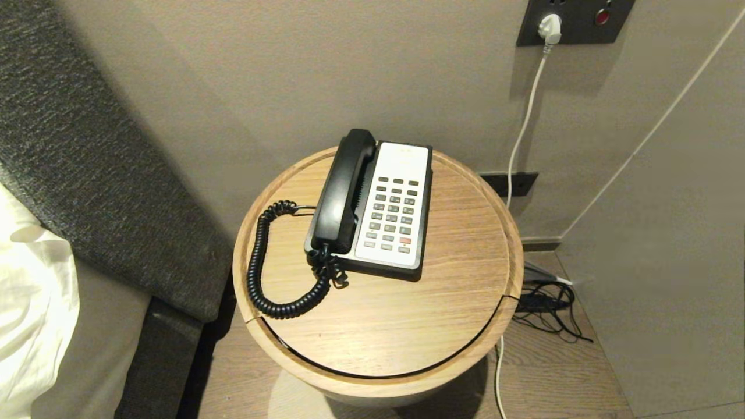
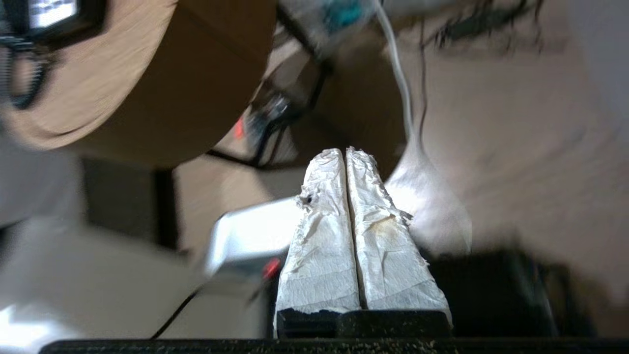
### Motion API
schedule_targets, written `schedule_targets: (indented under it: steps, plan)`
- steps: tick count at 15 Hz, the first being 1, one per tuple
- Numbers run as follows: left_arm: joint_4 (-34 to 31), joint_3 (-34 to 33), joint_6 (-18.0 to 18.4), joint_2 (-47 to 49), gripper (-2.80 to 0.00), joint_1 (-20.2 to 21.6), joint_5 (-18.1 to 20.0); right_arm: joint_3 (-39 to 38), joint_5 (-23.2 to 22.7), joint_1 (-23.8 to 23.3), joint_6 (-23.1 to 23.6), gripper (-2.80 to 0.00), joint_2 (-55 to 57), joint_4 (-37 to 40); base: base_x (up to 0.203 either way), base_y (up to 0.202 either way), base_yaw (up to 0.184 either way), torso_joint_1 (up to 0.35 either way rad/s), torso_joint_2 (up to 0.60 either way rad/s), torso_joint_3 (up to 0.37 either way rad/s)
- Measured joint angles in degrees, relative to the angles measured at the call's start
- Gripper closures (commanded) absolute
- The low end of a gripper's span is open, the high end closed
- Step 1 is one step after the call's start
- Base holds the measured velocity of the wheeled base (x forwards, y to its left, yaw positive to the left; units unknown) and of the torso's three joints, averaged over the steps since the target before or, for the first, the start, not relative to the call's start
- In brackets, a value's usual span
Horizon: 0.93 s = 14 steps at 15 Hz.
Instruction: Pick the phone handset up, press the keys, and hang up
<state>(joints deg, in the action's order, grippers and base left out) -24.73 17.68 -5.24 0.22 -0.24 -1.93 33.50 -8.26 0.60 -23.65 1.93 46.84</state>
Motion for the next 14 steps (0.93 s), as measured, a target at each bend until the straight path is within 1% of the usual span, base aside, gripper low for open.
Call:
schedule_targets:
  steps: [1, 3, 5, 6, 7, 8, 9, 10, 12, 14]
  plan:
    - [5.83, -3.79, 1.93, -0.06, 0.0, 0.02, -0.05, -5.45, 0.93, 0.0, 1.95, 0.0, -0.04, -6.34, 0.0, 0.0, 0.0, 0.0, 0.0, 0.0]
    - [14.82, -9.6, 5.06, -0.11, 0.0, 0.04, -0.24, -16.66, 4.4, 0.0, 6.93, 0.0, -0.09, -19.28, 0.0, 0.0, 0.0, 0.0, 0.0, 0.0]
    - [18.19, -12.69, 5.53, -0.12, 0.0, 0.11, 0.41, -26.29, 7.48, 0.0, 11.78, 0.0, -0.11, -32.84, 0.0, 0.0, 0.0, 0.0, 0.0, 0.0]
    - [17.99, -13.77, 5.7, -0.12, 0.0, 0.09, 1.14, -29.27, 8.21, 0.0, 14.22, 0.0, -0.11, -38.95, 0.0, 0.0, 0.0, 0.0, 0.0, 0.0]
    - [18.1, -14.53, 6.62, -0.12, 0.0, 0.09, 1.75, -30.77, 8.43, 0.0, 17.97, 0.0, -0.13, -42.89, 0.0, 0.0, 0.0, 0.0, 0.0, 0.0]
    - [18.2, -14.87, 8.15, -0.12, 0.0, 0.02, 2.13, -31.96, 8.24, 0.0, 22.43, 0.0, -0.16, -45.11, 0.0, 0.0, 0.0, 0.0, 0.0, 0.0]
    - [18.22, -15.09, 8.9, -0.12, 0.0, 0.03, 2.36, -32.62, 8.04, 0.0, 26.11, 0.0, -0.3, -46.59, 0.0, 0.0, 0.0, 0.0, 0.0, 0.0]
    - [18.29, -15.18, 9.03, -0.12, 0.0, 0.04, 2.41, -33.11, 7.99, 0.0, 27.65, 0.0, -0.44, -46.57, 0.0, 0.0, 0.0, 0.0, 0.0, 0.0]
    - [18.36, -15.29, 9.44, -0.15, 0.0, 0.09, 2.38, -33.31, 7.81, 0.0, 27.13, 0.0, -0.56, -46.29, 0.0, 0.0, 0.0, 0.0, 0.0, 0.0]
    - [17.14, -14.91, 9.82, -0.12, 0.0, 0.09, 2.99, -32.77, 7.85, 0.0, 27.1, 0.0, -0.63, -43.67, 0.0, 0.0, 0.0, 0.0, 0.0, 0.0]
